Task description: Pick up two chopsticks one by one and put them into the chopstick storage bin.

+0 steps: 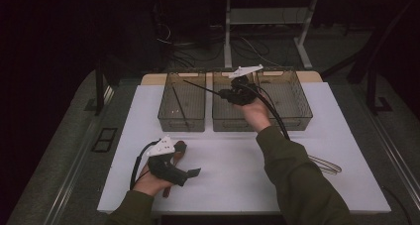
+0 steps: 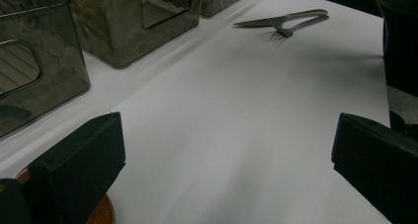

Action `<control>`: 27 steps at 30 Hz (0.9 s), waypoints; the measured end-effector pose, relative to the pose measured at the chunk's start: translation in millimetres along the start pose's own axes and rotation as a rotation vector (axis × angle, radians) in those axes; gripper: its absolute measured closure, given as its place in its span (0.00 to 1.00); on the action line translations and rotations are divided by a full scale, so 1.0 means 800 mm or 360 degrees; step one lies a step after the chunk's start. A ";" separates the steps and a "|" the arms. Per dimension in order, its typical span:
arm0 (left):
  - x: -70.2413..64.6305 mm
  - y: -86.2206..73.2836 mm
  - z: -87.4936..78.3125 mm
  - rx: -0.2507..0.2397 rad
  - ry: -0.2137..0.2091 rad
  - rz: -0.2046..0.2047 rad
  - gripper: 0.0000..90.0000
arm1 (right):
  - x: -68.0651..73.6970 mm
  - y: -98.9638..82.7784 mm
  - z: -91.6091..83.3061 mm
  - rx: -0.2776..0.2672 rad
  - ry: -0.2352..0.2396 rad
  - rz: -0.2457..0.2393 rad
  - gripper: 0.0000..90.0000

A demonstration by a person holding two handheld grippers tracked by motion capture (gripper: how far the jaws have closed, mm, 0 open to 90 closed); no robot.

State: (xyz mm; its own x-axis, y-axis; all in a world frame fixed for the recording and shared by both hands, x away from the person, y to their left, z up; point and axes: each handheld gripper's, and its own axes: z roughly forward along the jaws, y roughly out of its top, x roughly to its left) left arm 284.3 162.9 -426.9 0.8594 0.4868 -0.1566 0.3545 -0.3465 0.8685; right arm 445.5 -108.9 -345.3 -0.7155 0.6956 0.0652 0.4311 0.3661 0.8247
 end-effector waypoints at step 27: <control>-0.001 0.000 0.001 -0.0019 -0.0028 -0.0010 0.00 | 0.025 0.034 0.113 0.0239 -0.0122 -0.0041 0.94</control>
State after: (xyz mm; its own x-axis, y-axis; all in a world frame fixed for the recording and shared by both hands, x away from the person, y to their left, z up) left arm 284.1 162.1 -426.9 0.8634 0.4750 -0.1702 0.3558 -0.3340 0.8729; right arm 492.7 -29.3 -372.5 -0.6858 0.7278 -0.0023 0.4949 0.4687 0.7317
